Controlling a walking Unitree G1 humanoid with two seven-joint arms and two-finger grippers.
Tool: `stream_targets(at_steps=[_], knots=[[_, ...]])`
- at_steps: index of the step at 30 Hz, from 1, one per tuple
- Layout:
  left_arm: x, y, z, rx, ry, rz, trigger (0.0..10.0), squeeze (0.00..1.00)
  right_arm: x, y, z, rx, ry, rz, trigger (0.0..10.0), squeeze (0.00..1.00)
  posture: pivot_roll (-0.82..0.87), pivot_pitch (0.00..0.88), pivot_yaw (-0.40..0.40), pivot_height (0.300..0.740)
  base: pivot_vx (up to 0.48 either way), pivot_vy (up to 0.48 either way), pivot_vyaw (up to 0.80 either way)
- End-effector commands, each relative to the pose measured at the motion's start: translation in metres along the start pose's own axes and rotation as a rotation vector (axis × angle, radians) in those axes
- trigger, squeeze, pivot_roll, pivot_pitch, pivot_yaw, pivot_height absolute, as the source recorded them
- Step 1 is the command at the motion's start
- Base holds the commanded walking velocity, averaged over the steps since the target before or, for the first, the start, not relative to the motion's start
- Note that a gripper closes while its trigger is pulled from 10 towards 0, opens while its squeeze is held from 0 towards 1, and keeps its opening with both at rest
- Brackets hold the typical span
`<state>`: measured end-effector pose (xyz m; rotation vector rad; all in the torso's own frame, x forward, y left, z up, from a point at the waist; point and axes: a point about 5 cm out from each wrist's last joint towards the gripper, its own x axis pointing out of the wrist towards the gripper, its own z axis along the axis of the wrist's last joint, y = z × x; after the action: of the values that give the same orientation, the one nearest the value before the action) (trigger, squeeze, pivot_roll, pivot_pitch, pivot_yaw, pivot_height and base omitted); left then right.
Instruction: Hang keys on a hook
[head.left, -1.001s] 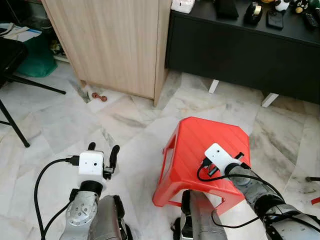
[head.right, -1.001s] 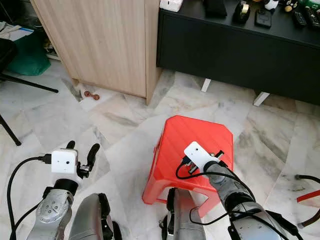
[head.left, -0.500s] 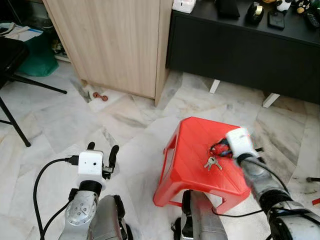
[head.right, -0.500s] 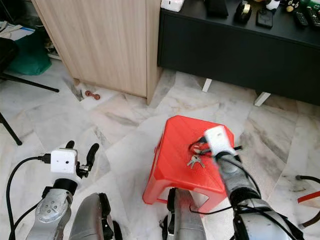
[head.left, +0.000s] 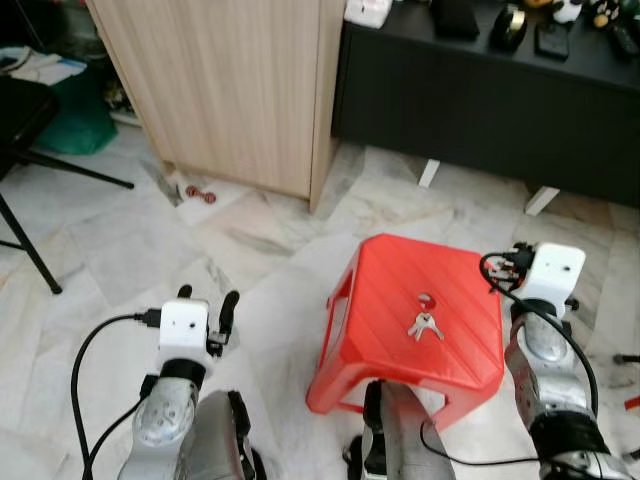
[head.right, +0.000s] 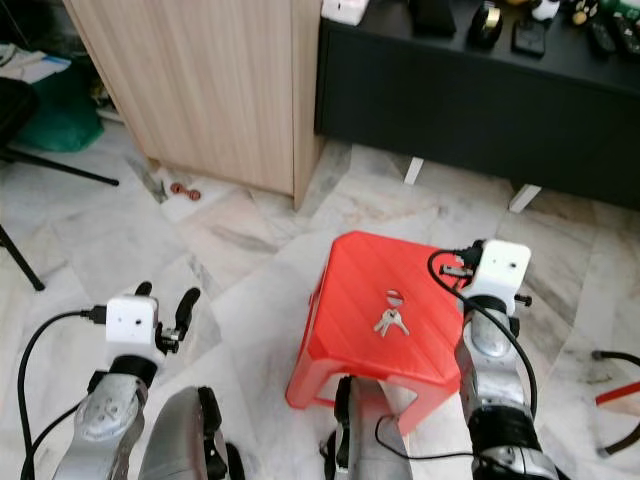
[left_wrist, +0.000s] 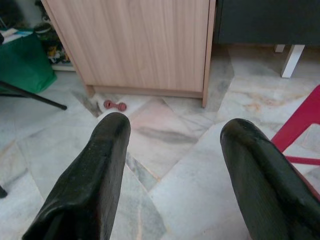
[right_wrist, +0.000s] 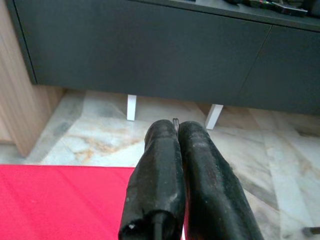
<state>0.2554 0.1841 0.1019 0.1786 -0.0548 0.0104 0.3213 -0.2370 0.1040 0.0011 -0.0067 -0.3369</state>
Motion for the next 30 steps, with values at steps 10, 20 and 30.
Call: stream_targets(at_steps=[10,20,30], knots=[[0.002,0.003,-0.006,0.007,0.01,-0.009,10.0,0.0,-0.029,-0.002,0.03,0.047,-0.121,-0.024,10.0,0.0,-0.07,0.16,-0.064,0.596,0.0,0.0,0.0],[0.008,0.003,-0.003,0.004,-0.01,-0.016,10.0,0.0,-0.044,-0.016,0.039,0.044,-0.142,-0.113,10.0,0.0,-0.07,0.13,-0.057,0.605,0.0,0.0,0.0],[0.01,0.005,-0.003,0.01,-0.018,-0.021,10.0,0.0,-0.042,-0.016,0.035,0.04,-0.101,-0.125,10.0,0.0,-0.07,0.111,-0.05,0.665,0.0,0.0,0.0]])
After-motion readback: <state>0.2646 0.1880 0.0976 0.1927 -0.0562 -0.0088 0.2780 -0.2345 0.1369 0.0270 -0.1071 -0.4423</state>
